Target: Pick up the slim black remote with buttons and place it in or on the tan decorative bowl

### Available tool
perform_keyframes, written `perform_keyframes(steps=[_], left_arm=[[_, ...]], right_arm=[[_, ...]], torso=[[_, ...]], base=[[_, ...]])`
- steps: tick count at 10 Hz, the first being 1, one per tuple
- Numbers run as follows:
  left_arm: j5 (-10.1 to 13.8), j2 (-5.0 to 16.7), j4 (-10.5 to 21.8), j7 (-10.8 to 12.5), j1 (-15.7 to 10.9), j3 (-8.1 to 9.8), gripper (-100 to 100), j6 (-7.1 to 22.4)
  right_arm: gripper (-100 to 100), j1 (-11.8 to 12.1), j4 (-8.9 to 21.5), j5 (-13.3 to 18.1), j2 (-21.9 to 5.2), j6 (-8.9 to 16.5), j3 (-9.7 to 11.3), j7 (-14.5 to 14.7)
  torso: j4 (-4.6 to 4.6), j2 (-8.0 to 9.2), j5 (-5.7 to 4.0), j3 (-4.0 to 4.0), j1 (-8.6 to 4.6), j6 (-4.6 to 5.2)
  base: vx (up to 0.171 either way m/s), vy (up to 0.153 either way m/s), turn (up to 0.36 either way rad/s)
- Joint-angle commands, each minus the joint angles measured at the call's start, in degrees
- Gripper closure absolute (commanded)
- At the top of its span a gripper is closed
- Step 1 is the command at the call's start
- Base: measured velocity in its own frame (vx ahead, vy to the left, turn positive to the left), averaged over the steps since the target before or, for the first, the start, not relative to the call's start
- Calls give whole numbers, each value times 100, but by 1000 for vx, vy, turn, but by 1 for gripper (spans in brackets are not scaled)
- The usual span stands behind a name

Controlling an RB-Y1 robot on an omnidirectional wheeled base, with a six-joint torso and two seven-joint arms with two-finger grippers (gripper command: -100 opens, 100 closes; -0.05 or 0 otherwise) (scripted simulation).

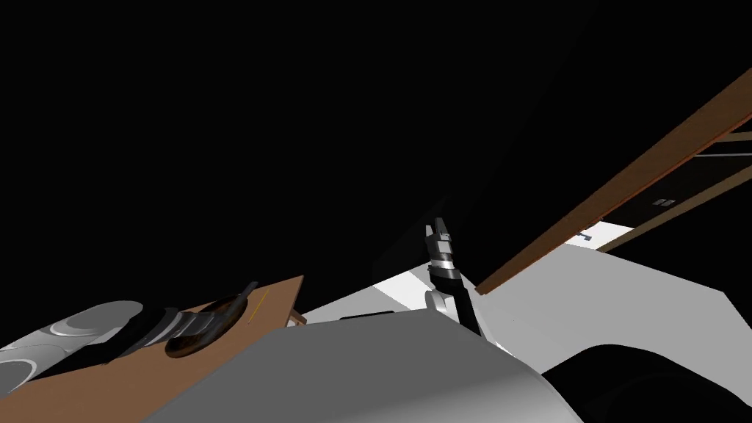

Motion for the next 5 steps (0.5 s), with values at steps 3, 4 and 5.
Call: perform_keyframes(steps=[3,4,5], left_arm=[[-592,-23,170,354,-200,-60,100,-241],[-788,-40,267,539,-308,-88,100,-372],[-875,-40,267,539,-308,-88,100,-372]], right_arm=[[0,0,0,0,0,0,0,0],[0,-1,0,0,0,0,1,0],[0,-1,0,0,0,0,0,0]], torso=[[-1,-3,0,-2,-2,1],[-1,3,2,0,-5,8],[-1,3,0,0,1,4]], base=[[149,55,158],[141,69,165],[104,63,106]])
